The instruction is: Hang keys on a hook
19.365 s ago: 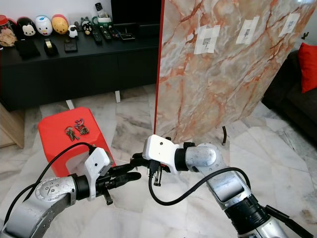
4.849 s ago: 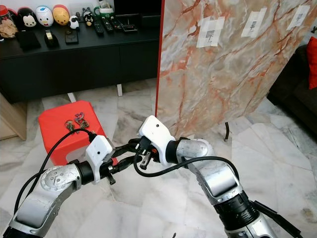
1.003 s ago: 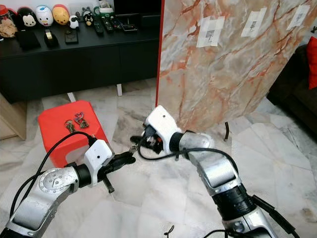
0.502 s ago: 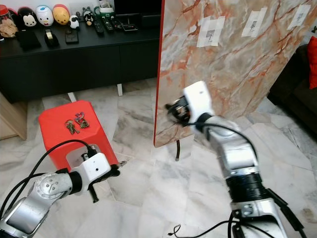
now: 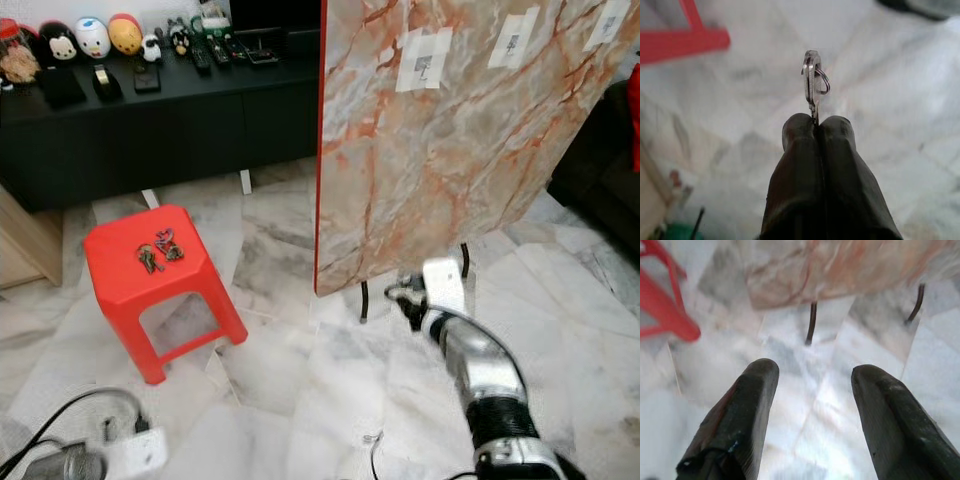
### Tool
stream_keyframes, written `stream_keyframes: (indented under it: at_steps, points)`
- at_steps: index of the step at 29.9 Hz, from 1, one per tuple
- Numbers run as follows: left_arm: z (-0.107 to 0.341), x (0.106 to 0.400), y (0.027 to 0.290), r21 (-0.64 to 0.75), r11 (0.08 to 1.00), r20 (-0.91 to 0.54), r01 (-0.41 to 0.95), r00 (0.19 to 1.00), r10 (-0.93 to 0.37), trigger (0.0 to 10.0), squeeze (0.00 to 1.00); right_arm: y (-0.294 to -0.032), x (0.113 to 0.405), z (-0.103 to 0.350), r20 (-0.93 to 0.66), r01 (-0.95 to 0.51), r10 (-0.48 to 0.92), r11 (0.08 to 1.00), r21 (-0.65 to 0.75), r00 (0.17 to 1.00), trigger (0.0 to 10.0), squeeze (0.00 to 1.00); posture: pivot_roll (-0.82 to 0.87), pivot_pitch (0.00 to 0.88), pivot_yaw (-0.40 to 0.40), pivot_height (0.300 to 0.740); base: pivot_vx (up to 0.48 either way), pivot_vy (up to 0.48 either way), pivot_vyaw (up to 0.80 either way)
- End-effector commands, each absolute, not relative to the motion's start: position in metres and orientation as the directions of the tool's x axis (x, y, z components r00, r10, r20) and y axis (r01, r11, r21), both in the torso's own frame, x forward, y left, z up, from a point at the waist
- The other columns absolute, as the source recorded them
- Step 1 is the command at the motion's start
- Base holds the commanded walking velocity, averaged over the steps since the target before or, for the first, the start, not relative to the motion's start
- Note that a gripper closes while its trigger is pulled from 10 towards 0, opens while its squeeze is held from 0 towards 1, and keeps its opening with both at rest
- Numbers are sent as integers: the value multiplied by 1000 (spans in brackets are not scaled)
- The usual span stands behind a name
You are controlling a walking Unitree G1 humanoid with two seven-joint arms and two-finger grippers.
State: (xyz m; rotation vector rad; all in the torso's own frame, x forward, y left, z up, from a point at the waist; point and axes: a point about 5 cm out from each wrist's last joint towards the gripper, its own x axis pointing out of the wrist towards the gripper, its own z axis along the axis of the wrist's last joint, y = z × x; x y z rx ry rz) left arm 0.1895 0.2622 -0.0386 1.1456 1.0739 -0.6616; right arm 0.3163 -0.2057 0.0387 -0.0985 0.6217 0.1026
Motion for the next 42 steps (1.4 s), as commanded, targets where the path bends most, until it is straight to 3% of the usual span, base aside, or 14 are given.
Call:
stream_keyframes:
  at_steps: [1, 3, 4, 5, 6, 7, 8, 12, 13, 15, 17, 22, 29, 42]
  points:
    - [-42, 192, 256, 403, 369, -911, 838, 407, 72, 10000, 0, -206, 308, 24, -613, -128, 50, 988, -83, 789, 10000, 0, 136, 88, -56, 740, 0, 0, 0]
    - [-42, 196, 253, 412, 425, -900, 806, 434, 51, 10000, 0, -205, 307, 22, -614, -125, 54, 989, -73, 787, 10000, 0, 136, 87, -57, 740, 0, 0, 0]
    - [-36, 215, 230, 312, 739, -829, 598, 551, -96, 10000, 0, -202, 302, 14, -628, -118, 58, 991, -55, 776, 10000, 0, 142, 84, -60, 740, 0, 0, 0]
    - [-31, 223, 227, 347, 727, -807, 593, 584, -91, 10000, 0, -201, 298, 7, -643, -120, 53, 991, -60, 764, 10000, 0, 149, 84, -64, 740, 0, 0, 0]
    - [-33, 224, 233, 498, 453, -826, 739, 563, -11, 10000, 0, -200, 291, -3, -673, -120, 43, 990, -69, 739, 10000, 0, 150, 83, -65, 740, 0, 0, 0]
    - [-33, 224, 233, 498, 453, -826, 739, 563, -11, 10000, 0, -200, 291, -3, -673, -120, 43, 990, -69, 739, 10000, 0, 150, 83, -65, 740, 0, 0, 0]
    - [-34, 222, 240, 521, 326, -840, 789, 541, 33, 10000, 0, -199, 286, -10, -691, -126, 35, 989, -83, 722, 10000, 0, 149, 83, -65, 740, 0, 0, 0]
    - [-30, 228, 231, 459, 513, -823, 725, 564, -61, 10000, 0, -198, 280, -16, -711, -169, 25, 977, -132, 702, 10000, 0, 151, 90, -65, 740, 0, 0, 0]
    - [-28, 229, 229, 511, 322, -827, 797, 558, -68, 10000, 0, -197, 279, -17, -711, -164, 37, 980, -112, 702, 10000, 0, 157, 96, -62, 740, 0, 0, 0]
    - [-27, 229, 228, 517, 281, -826, 809, 557, -82, 10000, 0, -196, 279, -18, -710, -165, 39, 980, -109, 704, 10000, 0, 156, 97, -61, 740, 0, 0, 0]
    - [-23, 239, 216, 393, 657, -756, 643, 633, -167, 10000, 0, -194, 279, -19, -708, -166, 38, 980, -113, 705, 10000, 0, 147, 97, -61, 740, 0, 0, 0]
    - [11, 270, 200, 246, 877, -552, 413, 803, -223, 10000, 0, -190, 291, -9, -663, -171, 62, 980, -101, 746, 10000, 0, 144, 97, -66, 740, 0, 0, 0]
    - [98, 316, 167, 69, 971, -88, 227, 971, -221, 10000, 0, -189, 304, 6, -578, -158, 76, 983, -92, 812, 10000, 0, 119, 89, -75, 740, 0, 0, 0]
    - [152, 312, 121, -87, 945, 128, 314, 945, -302, 10000, 0, -208, 236, -52, -753, 33, -79, 997, -76, 653, 10000, 0, 120, 91, -72, 740, 0, 0, 0]
